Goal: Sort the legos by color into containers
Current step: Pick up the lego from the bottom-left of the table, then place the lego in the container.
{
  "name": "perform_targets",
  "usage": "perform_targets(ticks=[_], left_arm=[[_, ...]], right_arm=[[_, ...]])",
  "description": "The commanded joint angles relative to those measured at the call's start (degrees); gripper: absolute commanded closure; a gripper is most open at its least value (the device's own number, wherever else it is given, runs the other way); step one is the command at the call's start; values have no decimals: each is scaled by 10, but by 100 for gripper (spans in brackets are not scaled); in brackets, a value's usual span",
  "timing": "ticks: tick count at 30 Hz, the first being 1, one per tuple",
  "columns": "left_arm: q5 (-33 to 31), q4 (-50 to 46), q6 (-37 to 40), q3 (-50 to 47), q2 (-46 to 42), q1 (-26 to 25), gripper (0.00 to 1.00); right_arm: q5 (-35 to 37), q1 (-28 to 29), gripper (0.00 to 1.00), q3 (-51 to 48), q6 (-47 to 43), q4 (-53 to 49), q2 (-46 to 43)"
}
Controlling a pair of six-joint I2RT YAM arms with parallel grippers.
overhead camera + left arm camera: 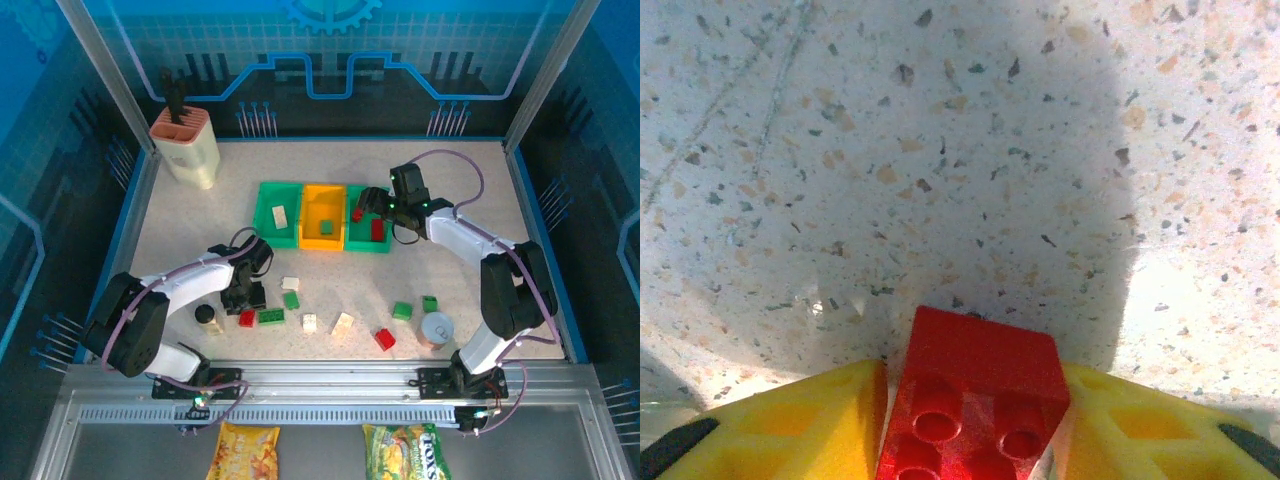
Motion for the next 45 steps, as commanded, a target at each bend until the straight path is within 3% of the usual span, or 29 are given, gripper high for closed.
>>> perform_targets(ticks=[1,12,27,36,45], left_arm=[[0,-6,-5,1,-12,0,56],[-1,-4,10,30,5,0,66],[93,69,-9,52,28,-1,68],[102,71,-1,85,45,-3,68],[102,36,23,180,82,-18,68]], right_arm=[[-3,-9,23,-7,-9,-1,-21],[6,-11,23,-14,-13,-10,-35],[13,-26,23,-33,-18,-20,-61],[15,-38,23,-45,-24,-27,-85],[17,-69,23,-74,-36,-45,-138]])
